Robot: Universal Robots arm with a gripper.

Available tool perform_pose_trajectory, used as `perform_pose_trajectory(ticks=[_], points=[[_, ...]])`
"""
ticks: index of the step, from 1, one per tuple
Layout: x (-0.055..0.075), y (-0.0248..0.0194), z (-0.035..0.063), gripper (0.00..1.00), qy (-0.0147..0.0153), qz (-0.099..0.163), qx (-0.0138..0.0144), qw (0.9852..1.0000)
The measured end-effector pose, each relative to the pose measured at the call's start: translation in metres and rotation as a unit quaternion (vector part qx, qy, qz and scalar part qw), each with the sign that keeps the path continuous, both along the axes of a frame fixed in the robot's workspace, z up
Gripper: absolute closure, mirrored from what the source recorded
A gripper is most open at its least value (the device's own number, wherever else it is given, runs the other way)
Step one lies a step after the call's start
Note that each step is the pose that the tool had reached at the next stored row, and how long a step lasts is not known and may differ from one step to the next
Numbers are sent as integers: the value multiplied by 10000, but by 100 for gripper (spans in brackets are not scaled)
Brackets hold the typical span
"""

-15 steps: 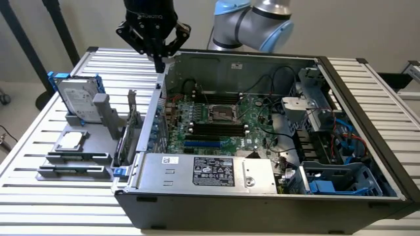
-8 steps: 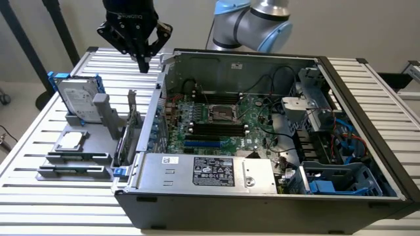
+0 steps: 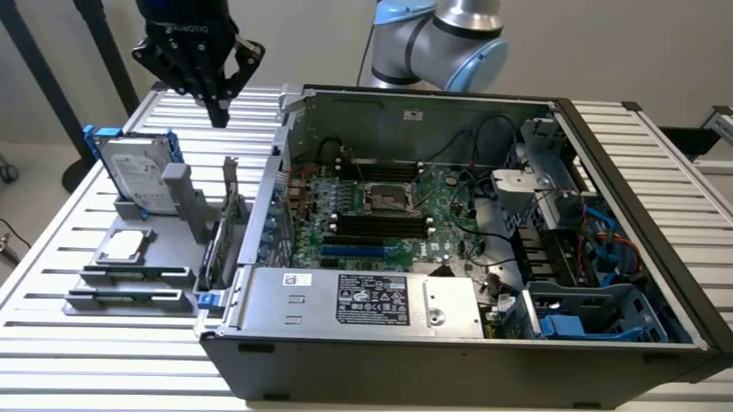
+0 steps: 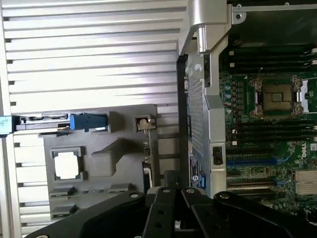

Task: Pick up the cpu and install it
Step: 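Reach for the cpu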

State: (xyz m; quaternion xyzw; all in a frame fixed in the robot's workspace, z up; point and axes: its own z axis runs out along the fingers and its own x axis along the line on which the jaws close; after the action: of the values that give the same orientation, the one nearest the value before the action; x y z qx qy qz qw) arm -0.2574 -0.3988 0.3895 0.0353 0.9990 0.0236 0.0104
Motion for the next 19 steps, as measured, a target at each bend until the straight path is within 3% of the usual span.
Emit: perform_pose_trajectory(ticks=[19], points=[[-864,1,-51,89,0,1,-1,10000]])
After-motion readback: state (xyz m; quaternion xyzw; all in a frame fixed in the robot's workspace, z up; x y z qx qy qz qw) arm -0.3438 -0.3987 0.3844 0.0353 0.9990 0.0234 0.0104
